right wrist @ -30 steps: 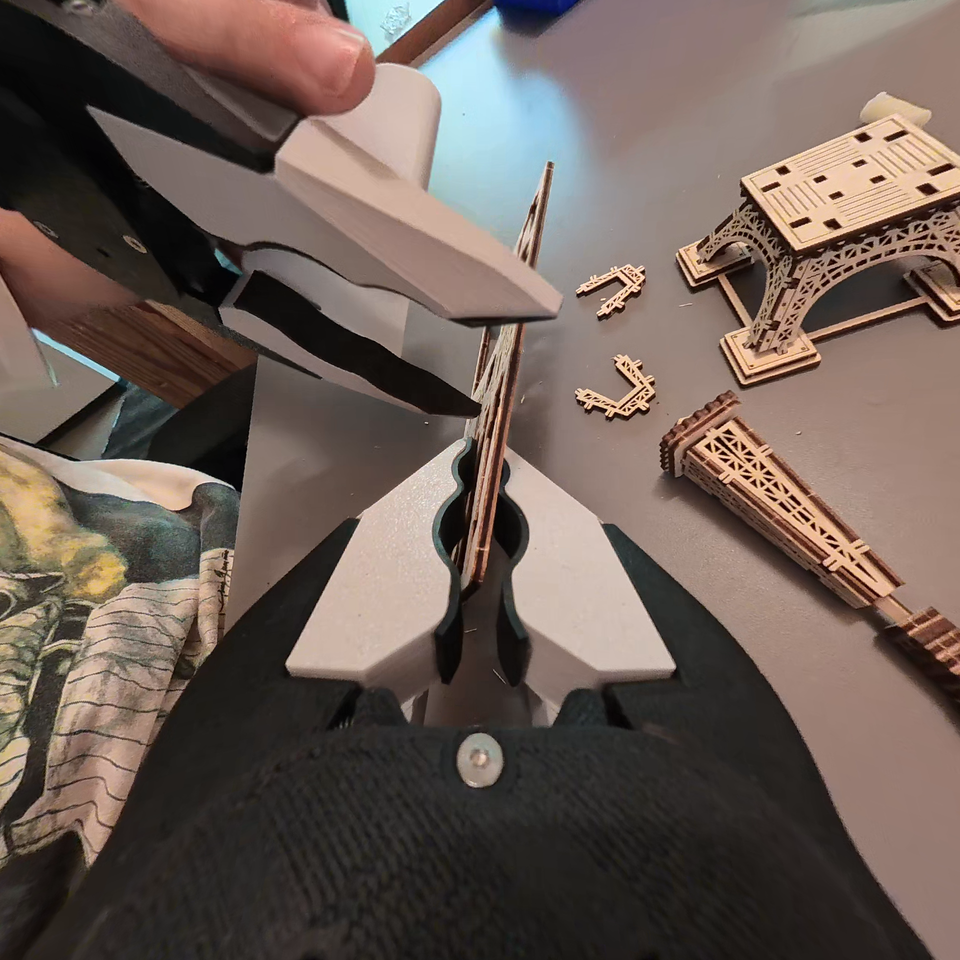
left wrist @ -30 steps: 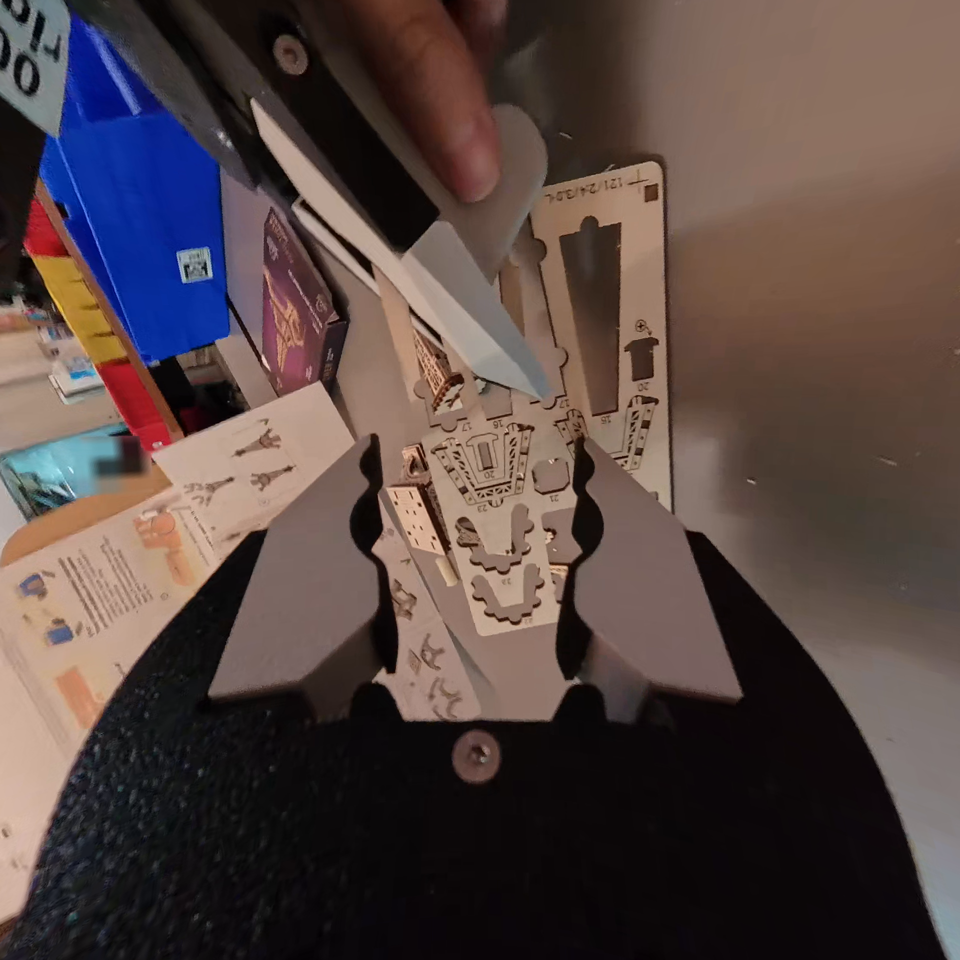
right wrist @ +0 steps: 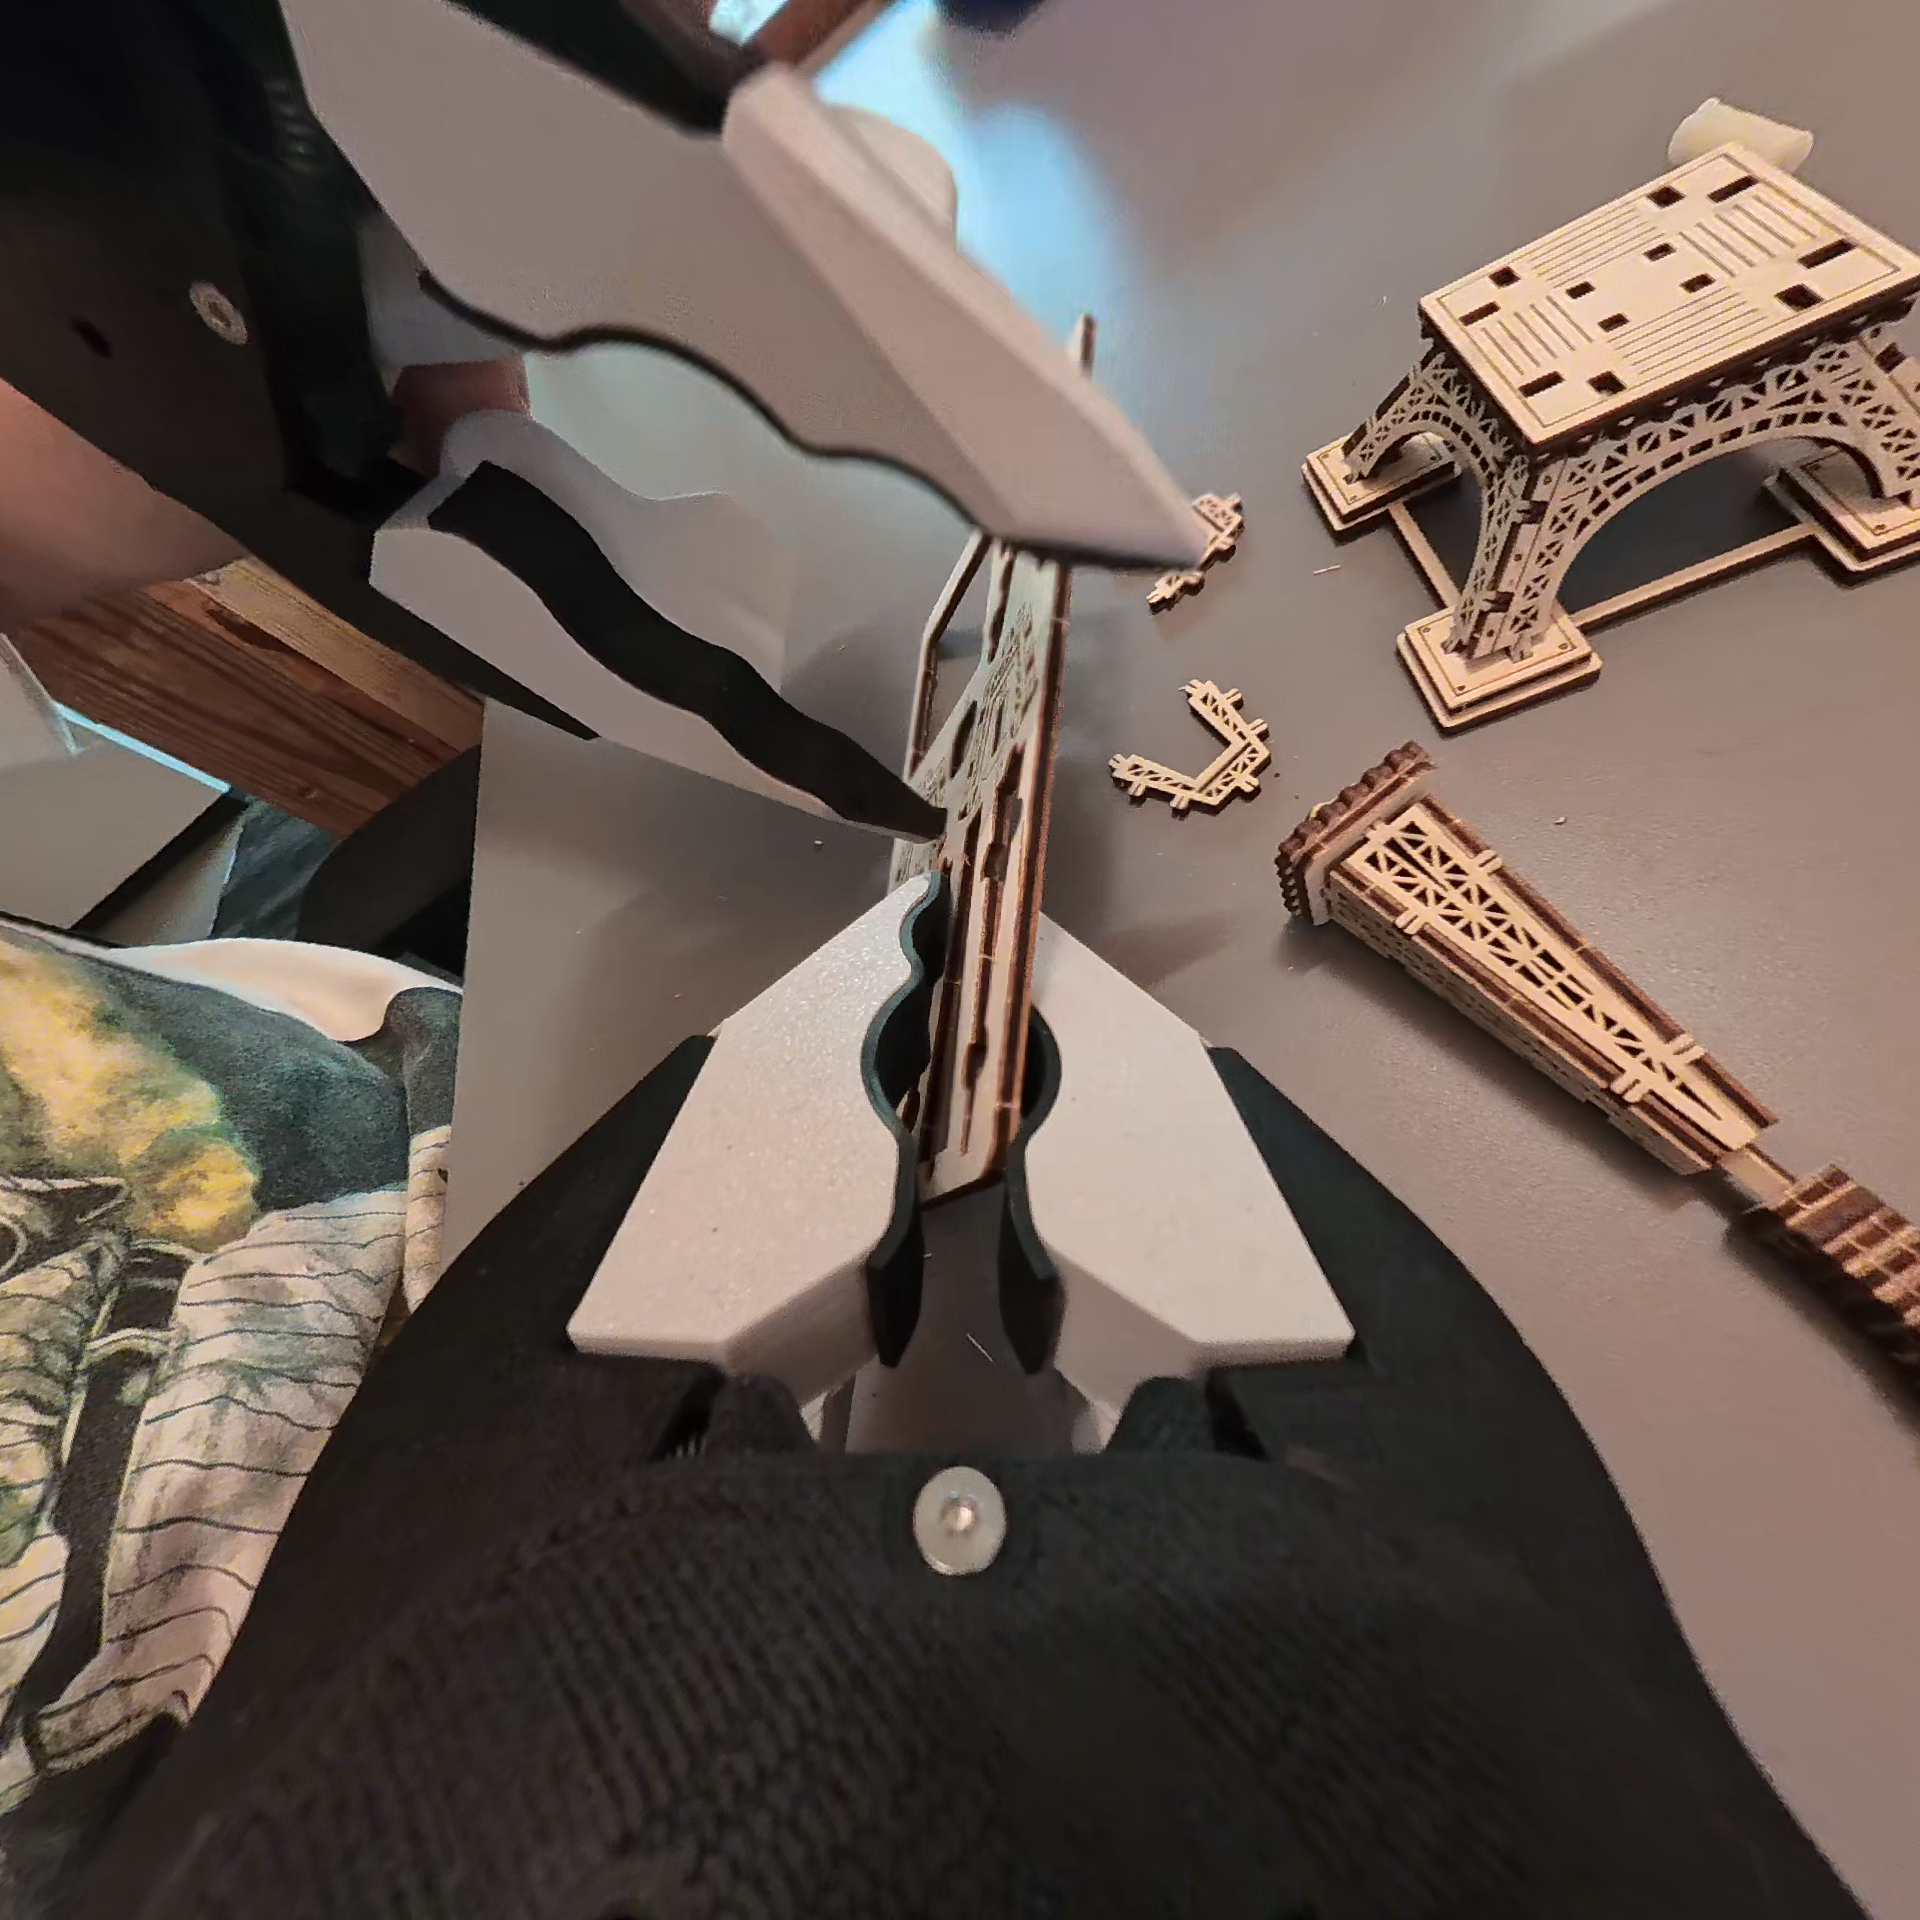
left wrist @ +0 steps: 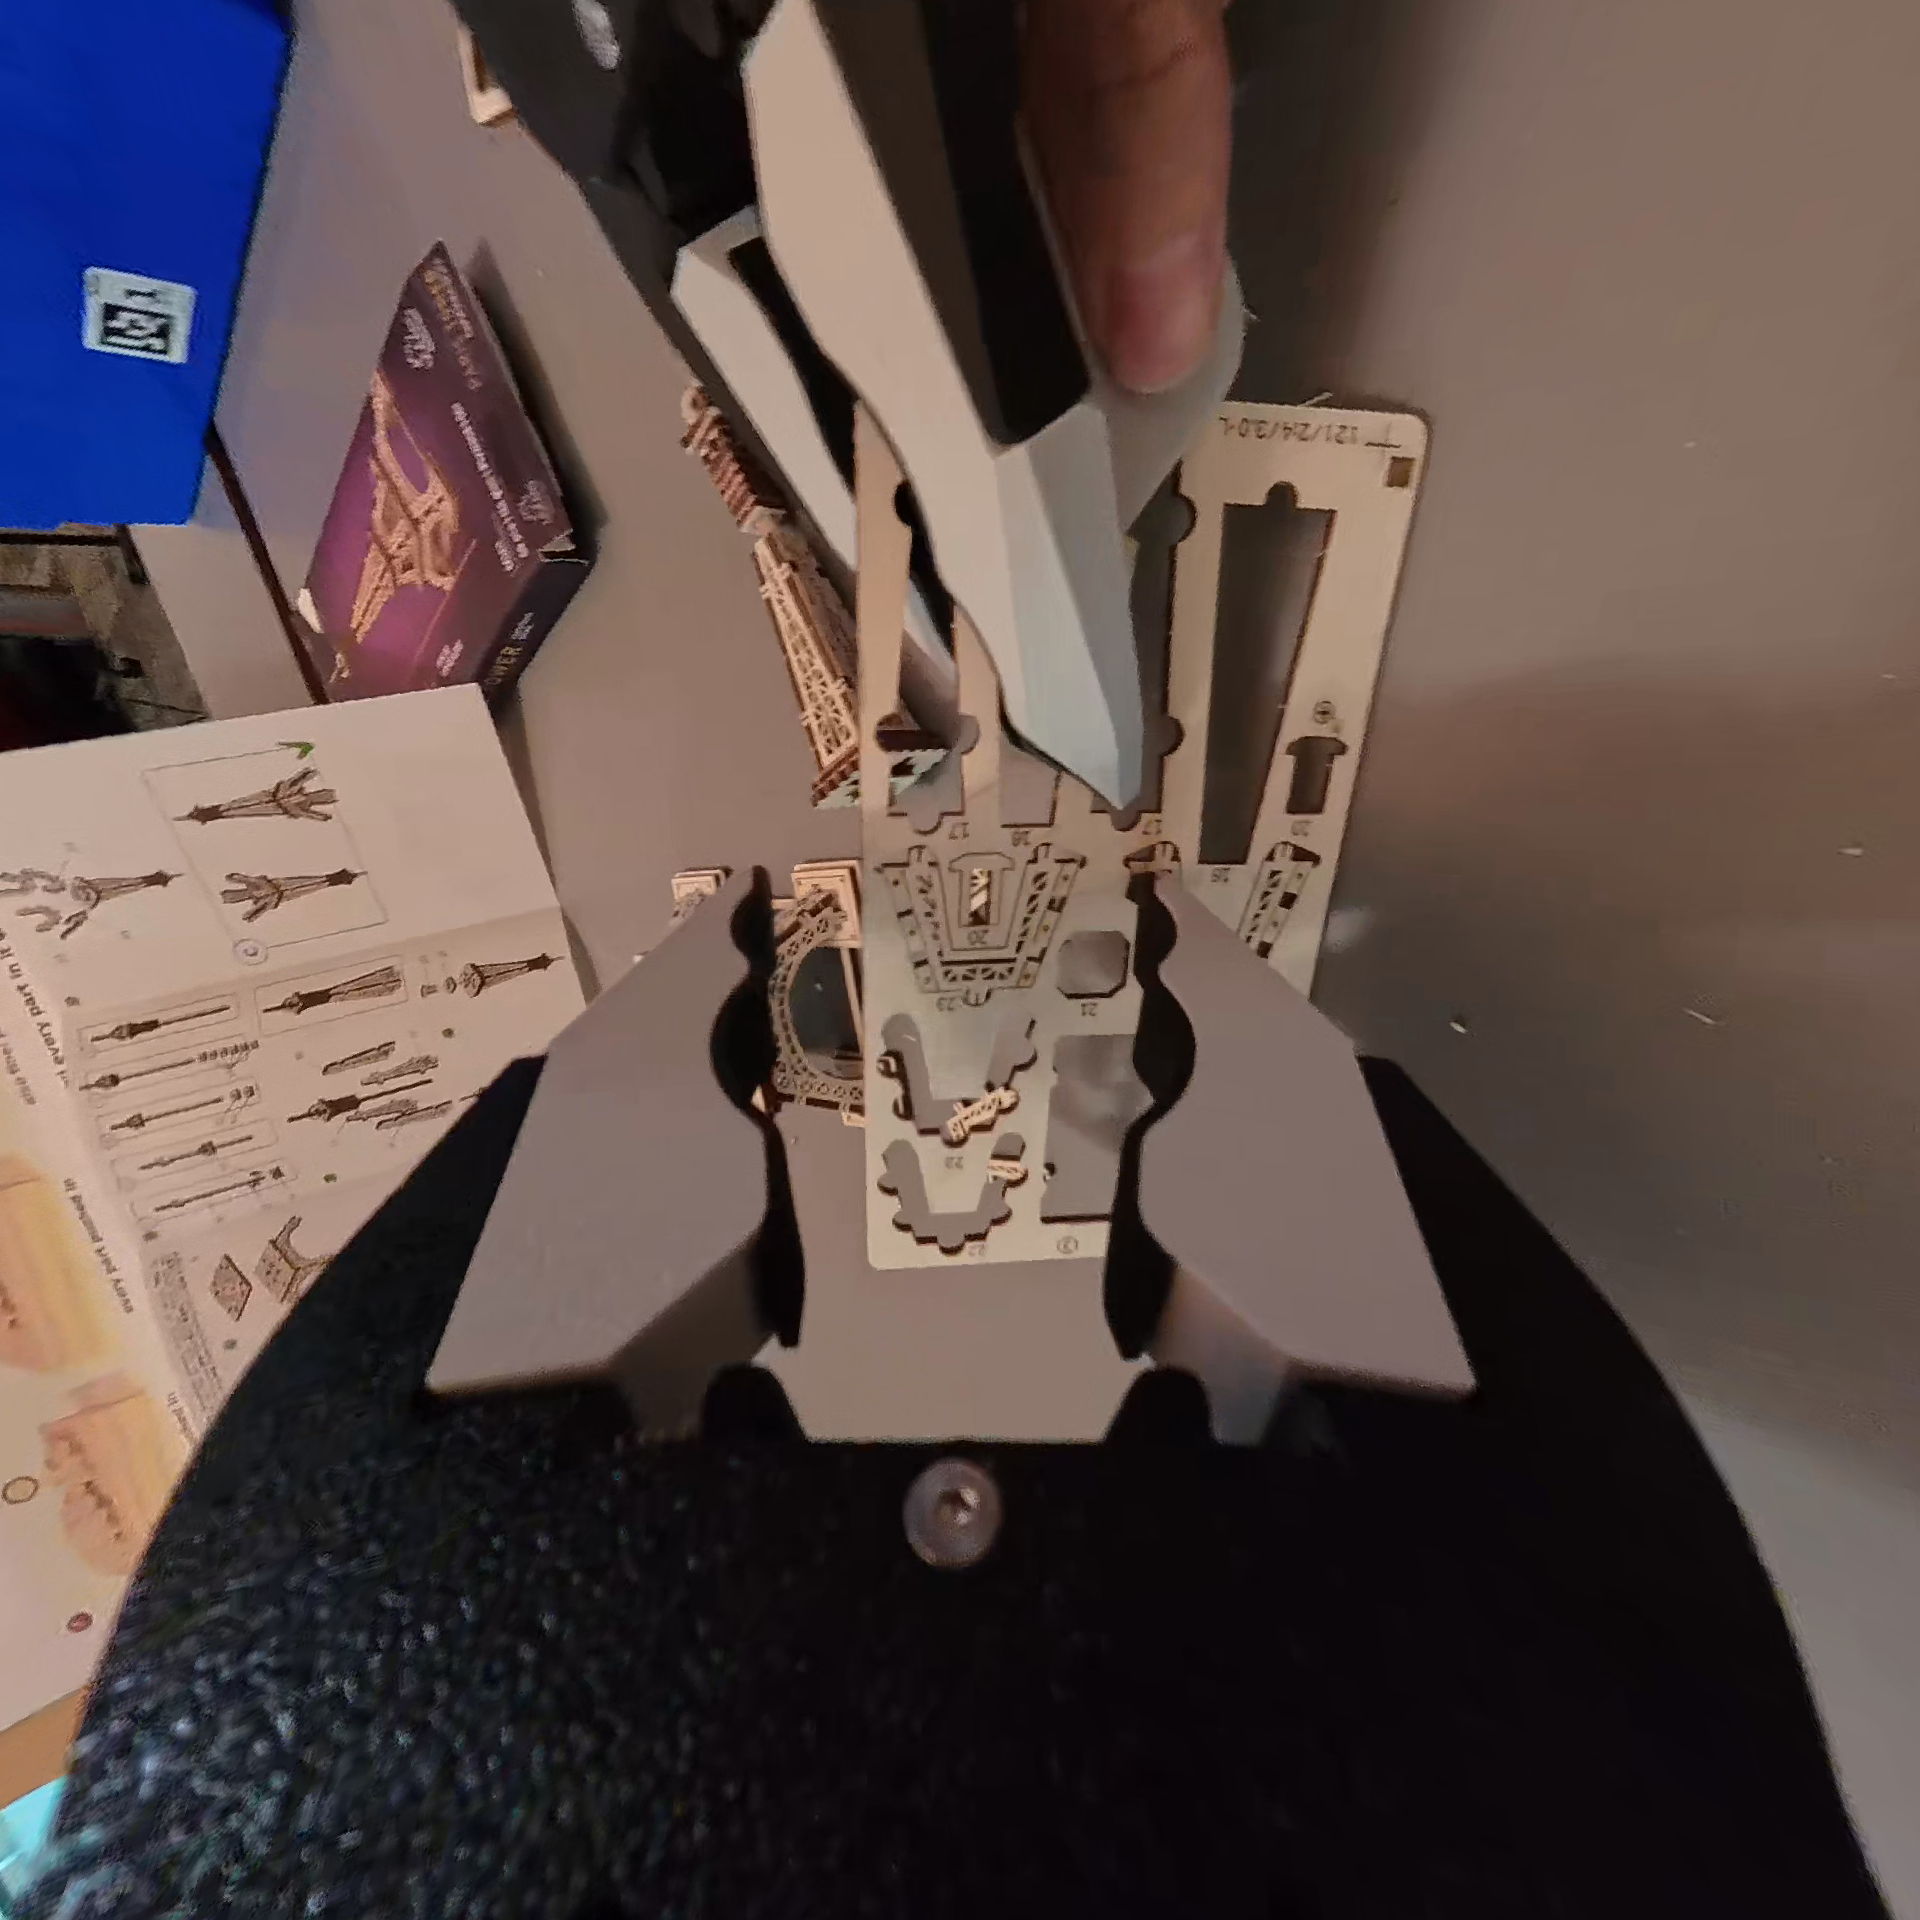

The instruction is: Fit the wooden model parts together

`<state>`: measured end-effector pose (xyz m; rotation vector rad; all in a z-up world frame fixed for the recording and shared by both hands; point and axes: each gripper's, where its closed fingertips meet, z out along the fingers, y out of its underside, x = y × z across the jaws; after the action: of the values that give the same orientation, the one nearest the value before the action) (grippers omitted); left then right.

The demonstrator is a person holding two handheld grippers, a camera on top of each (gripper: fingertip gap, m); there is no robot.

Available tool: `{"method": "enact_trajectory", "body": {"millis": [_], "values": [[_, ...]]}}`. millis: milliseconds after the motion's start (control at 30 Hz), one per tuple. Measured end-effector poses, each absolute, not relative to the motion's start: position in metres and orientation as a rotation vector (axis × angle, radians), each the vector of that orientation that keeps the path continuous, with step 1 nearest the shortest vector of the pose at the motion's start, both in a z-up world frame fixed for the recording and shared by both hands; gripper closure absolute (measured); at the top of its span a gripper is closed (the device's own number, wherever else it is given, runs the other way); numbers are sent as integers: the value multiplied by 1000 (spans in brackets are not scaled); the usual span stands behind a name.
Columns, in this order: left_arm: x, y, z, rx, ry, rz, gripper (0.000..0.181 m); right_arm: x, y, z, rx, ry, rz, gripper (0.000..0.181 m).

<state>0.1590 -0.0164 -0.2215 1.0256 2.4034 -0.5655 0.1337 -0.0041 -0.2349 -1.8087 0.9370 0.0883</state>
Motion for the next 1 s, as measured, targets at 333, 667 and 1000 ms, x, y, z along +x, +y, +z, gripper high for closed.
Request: {"method": "enact_trajectory", "body": {"millis": [333,667,1000], "values": [[156,-14,-230,1080,2572,-467,116,132,-3,-234,-1821,919,69,180],[169,-15,-206,1013,2337,-447,82,128,-1,-233,-1814,927,41,178],[172,25,-213,616,2423,-622,80,128,-1,-233,-1808,927,58,178]]}}
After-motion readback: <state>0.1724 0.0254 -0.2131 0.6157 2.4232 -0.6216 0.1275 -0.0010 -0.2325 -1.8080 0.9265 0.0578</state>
